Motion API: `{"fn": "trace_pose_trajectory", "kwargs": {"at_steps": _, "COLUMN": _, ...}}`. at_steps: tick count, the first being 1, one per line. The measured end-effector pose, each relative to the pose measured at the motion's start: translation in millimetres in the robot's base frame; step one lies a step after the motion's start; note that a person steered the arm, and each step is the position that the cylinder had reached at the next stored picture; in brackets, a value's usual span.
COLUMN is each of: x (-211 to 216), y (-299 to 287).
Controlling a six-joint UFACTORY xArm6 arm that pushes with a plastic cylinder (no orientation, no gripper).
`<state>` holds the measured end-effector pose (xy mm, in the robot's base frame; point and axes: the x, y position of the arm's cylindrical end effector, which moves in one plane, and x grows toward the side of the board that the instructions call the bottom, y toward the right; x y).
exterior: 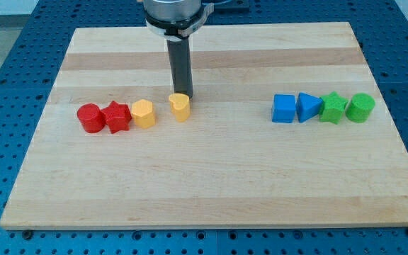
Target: Place the yellow heart to the right of the yellow hexagon
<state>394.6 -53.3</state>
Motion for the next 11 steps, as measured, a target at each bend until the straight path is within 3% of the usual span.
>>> {"fn": "trace_pose_trajectory", "kwargs": {"at_steps": 4, "x": 15, "y": 42}}
{"fn": "trace_pose_trajectory", "kwargs": {"at_steps": 11, "x": 31, "y": -1}}
